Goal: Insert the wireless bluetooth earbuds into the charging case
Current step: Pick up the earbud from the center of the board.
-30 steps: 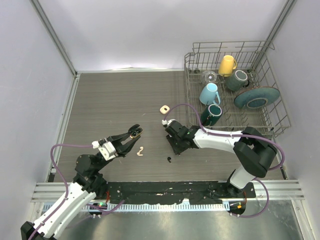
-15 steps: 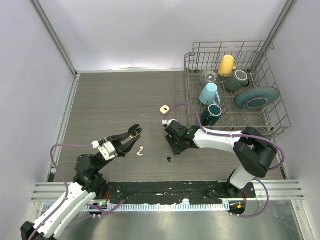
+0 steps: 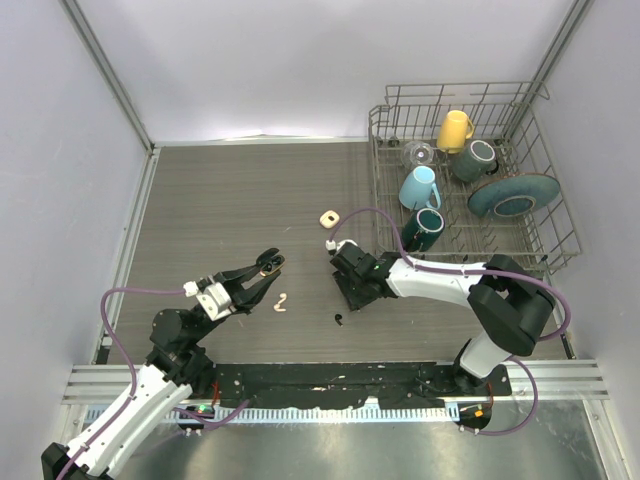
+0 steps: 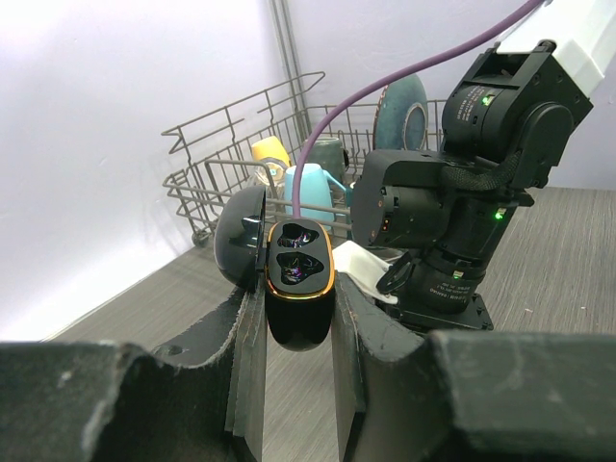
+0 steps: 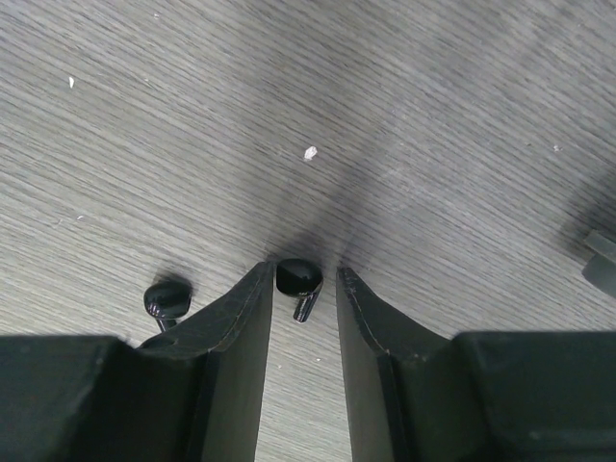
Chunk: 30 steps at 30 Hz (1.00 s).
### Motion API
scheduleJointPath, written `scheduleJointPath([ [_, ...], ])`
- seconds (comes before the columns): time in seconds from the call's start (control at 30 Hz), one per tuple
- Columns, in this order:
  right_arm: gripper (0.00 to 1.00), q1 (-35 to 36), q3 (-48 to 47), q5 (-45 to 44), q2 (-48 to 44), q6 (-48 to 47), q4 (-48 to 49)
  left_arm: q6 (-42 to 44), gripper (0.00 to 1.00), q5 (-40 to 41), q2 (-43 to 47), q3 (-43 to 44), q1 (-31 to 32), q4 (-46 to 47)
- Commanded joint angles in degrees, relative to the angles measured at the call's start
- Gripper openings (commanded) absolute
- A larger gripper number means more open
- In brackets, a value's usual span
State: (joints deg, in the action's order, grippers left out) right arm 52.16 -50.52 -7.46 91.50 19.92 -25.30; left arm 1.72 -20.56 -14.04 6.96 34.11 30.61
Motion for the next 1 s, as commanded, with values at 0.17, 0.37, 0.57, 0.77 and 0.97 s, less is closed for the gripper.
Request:
scheduleJointPath([
  [0.17,0.38,0.5,-0.3,-0.9,-0.8,1.5,1.3,-0.5,0.00,1.2,0.6,1.3,0.2,2.1],
  [0.37,0.34,0.5,1.2,-1.1,-0.8,2.3,1.3,-0.6,0.00,1.5,0.6,1.2,0.2,2.1],
  [0.57,0.33,0.5,1.7,-1.0,-0.7,2.8,2.4,-0.7,0.00,1.2,-0.2,1.3,0.2,2.3],
  [0.77,0.36,0.5,0.6,-1.2,0.3,2.8,2.2,-0.7,0.00,1.2,-0.1,1.1,0.2,2.2],
  [0.97,0.31,0.5,0.7,-1.3,0.2,2.8,1.2,-0.7,0.00,1.5,0.8,0.9,0.2,1.8],
])
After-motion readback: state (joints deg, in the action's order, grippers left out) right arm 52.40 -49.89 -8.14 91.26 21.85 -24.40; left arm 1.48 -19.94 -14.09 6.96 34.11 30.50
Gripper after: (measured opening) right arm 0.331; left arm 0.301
